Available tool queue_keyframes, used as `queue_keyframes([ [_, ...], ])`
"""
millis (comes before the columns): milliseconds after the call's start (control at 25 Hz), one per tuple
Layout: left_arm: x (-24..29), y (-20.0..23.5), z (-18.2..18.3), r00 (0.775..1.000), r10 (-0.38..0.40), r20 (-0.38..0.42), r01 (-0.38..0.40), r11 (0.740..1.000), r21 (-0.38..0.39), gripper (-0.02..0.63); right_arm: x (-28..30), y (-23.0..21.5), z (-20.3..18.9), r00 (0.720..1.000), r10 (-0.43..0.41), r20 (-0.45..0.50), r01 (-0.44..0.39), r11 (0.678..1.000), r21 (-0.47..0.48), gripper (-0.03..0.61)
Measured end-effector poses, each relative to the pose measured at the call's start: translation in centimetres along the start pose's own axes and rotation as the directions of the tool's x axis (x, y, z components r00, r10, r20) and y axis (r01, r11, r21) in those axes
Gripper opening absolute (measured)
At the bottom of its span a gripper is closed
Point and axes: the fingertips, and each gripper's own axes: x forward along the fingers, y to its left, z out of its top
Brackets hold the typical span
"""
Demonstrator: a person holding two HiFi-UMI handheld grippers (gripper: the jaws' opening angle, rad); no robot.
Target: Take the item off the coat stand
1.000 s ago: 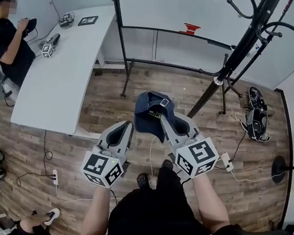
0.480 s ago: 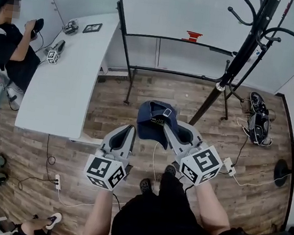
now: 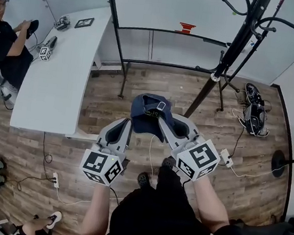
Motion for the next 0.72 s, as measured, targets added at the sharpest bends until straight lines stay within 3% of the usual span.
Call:
queue_keyframes([
  [720,0.62,-0.93,-0.08,0.999,-0.032,-0.011,0.032,0.999,0.004,0.02,-0.81,-0.31,-0.14,1.0,-0.017,0.003,0.017,1.0,-0.014,0.048],
])
